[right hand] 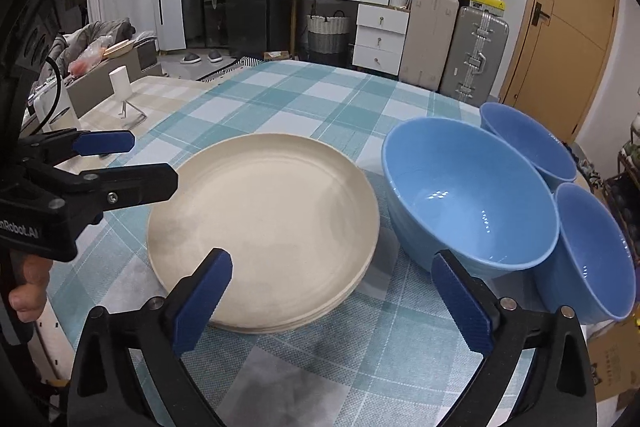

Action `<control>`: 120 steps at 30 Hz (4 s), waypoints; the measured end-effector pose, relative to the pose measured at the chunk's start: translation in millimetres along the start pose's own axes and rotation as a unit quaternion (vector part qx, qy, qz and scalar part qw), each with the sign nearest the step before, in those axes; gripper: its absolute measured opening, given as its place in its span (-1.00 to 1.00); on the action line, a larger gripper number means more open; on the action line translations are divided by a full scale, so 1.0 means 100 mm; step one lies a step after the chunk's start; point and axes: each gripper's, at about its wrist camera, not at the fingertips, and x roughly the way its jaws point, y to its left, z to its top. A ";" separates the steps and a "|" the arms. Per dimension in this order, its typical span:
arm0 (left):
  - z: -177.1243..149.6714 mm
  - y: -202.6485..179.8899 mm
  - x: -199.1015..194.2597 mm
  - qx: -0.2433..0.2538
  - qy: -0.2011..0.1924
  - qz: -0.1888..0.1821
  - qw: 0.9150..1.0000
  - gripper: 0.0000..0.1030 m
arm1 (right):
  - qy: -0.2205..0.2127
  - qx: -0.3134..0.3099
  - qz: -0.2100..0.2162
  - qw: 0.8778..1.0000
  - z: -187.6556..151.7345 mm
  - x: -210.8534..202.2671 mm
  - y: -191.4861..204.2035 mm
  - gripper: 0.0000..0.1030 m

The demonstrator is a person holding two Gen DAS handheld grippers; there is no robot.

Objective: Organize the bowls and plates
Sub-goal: 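Lower the plate onto the stacked cream plates and open both tools, then move both tools to a light-blue bowl beside the plate stack, then close both tools on the rim of the light-blue bowl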

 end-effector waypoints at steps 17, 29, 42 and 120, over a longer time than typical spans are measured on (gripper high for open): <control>0.29 -0.44 -0.19 0.036 -0.015 -0.006 0.999 0.98 | -0.047 0.056 -0.027 0.997 0.24 -0.62 -0.65 0.99; 0.56 -0.69 -0.26 0.053 -0.026 -0.009 0.998 0.98 | -0.071 0.081 -0.049 0.993 0.34 -0.96 -1.03 0.99; 0.85 -0.82 0.03 0.053 -0.011 -0.023 0.998 0.98 | -0.076 0.110 -0.063 0.989 0.45 -1.13 -1.40 0.99; 2.21 -1.58 2.93 0.040 0.128 -0.067 0.989 0.62 | 0.052 0.231 -0.052 0.970 0.98 0.67 -3.45 0.64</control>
